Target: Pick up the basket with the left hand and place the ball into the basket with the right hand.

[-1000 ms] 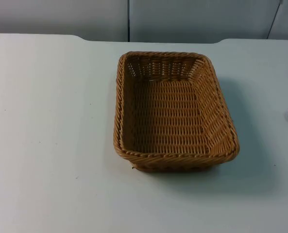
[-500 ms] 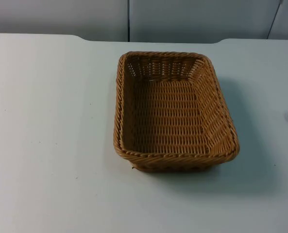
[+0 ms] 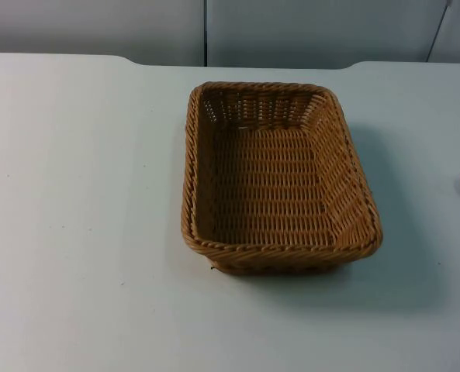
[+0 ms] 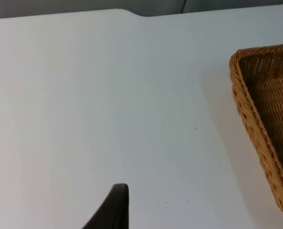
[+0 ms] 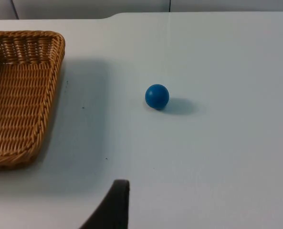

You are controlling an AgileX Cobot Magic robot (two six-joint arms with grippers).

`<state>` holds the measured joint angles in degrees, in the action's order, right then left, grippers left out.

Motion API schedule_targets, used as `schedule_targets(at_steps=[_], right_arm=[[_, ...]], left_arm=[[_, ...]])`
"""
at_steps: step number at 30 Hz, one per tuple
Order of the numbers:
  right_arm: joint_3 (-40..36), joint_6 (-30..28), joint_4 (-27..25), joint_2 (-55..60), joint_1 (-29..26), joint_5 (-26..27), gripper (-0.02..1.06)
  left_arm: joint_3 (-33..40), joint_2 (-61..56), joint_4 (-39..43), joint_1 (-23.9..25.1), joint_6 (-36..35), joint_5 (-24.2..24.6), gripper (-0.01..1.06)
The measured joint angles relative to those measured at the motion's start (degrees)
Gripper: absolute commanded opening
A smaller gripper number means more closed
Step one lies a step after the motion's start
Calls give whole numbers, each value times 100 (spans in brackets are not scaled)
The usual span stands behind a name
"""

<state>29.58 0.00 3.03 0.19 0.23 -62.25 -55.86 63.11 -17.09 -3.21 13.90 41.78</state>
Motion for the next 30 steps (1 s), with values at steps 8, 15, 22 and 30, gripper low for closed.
schedule_targets(at_steps=[8,15,22,30], right_arm=[[0,0,0,0,0,0,105],[0,0,0,0,0,0,105],[0,0,0,0,0,0,104],[0,0,0,0,0,0,104]], left_arm=[[-376,1669,-873,0,689,-244,104],[-856,2870,-1483,0,1065,-278,104],[-1469,3838,-1871,-148,1267,-230,104],[-2190,4924,-2076,-818,1301,-133,104]])
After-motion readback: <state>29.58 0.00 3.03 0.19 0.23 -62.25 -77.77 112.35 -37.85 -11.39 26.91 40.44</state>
